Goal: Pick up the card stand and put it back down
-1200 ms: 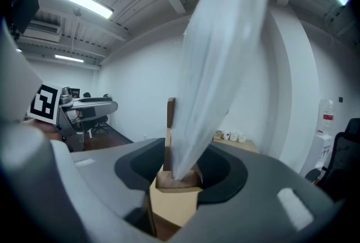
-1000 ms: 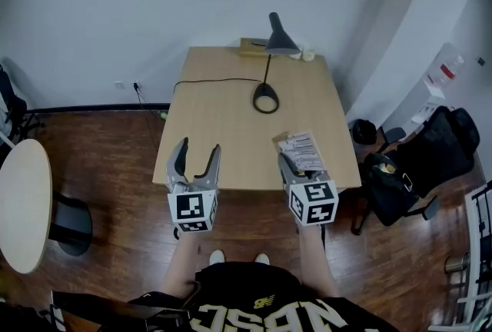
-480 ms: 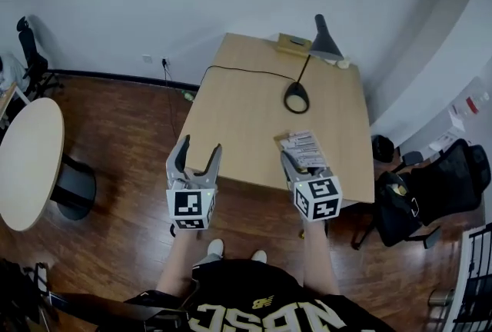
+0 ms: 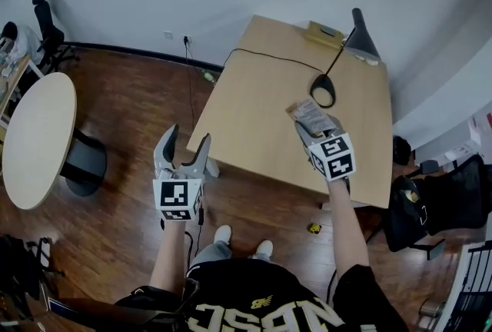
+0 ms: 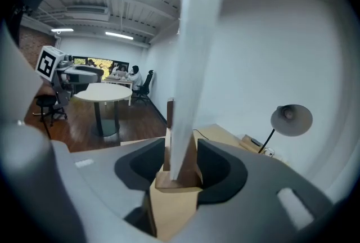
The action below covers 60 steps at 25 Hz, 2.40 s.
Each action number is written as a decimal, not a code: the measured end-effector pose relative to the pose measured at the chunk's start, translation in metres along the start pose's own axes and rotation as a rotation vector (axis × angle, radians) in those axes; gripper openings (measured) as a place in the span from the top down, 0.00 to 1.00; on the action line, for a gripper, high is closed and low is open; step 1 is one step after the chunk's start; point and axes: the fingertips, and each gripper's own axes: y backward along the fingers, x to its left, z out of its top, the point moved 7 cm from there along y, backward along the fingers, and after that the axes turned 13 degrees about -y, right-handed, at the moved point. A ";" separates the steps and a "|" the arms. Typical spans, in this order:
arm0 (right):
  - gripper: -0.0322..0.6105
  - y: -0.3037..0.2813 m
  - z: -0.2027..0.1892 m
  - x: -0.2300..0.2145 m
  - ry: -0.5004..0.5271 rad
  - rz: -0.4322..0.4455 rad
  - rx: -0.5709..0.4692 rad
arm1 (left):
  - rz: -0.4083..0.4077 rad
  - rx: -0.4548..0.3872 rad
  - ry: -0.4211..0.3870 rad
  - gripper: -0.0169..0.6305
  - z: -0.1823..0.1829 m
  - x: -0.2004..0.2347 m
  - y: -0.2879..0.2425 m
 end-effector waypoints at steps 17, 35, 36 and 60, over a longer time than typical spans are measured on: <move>0.66 -0.138 0.034 -0.077 0.126 0.085 0.091 | -0.316 -0.104 0.004 0.51 -0.018 0.029 -0.097; 0.66 -0.350 -0.082 -0.164 0.119 0.368 0.242 | -0.483 -0.029 0.091 0.51 -0.079 -0.051 -0.278; 0.66 -0.360 -0.090 -0.166 0.127 0.390 0.247 | -0.483 -0.016 0.094 0.51 -0.084 -0.055 -0.286; 0.41 -0.389 -0.130 -0.159 0.109 0.356 0.263 | -0.538 0.043 0.120 0.51 -0.123 -0.046 -0.317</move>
